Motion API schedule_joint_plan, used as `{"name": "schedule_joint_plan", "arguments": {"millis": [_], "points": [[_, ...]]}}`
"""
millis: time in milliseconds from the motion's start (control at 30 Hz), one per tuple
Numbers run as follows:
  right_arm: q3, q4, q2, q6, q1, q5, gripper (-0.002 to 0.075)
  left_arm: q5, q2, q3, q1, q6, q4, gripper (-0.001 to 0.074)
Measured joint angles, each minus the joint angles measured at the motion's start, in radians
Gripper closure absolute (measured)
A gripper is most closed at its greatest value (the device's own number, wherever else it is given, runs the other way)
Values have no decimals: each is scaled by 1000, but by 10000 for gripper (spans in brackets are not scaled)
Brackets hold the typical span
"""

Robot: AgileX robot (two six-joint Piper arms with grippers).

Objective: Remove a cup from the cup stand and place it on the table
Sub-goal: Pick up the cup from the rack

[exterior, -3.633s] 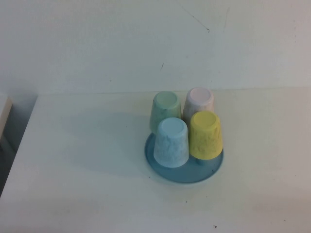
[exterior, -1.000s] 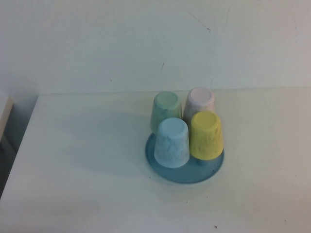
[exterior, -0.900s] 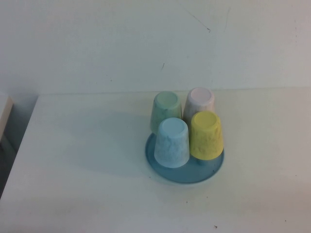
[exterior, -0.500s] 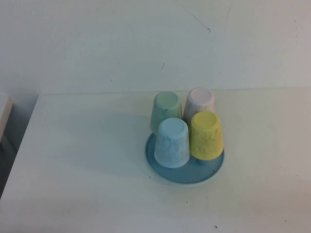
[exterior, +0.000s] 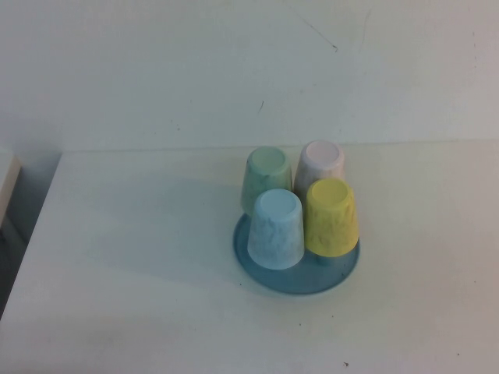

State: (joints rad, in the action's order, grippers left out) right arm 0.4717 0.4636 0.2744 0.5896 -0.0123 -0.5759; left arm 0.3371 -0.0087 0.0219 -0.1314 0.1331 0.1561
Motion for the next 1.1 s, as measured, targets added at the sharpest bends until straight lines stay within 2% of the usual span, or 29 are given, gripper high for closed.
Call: {"name": "schedule_joint_plan", "arguments": {"millis": [167, 467, 667, 733, 900, 1100], "points": [[167, -106, 259, 83, 0, -142, 524, 0, 0, 0, 0, 0, 0, 738], [379, -142, 620, 101, 2, -413, 526, 0, 0, 0, 0, 0, 0, 738], [544, -240, 793, 63, 63, -571, 530, 0, 0, 0, 0, 0, 0, 738], [590, -273, 838, 55, 99, -597, 546, 0, 0, 0, 0, 0, 0, 738], [720, -339, 986, 28, 203, -646, 683, 0, 0, 0, 0, 0, 0, 738], [878, -359, 1179, 24, 303, -657, 722, 0, 0, 0, 0, 0, 0, 738]]}}
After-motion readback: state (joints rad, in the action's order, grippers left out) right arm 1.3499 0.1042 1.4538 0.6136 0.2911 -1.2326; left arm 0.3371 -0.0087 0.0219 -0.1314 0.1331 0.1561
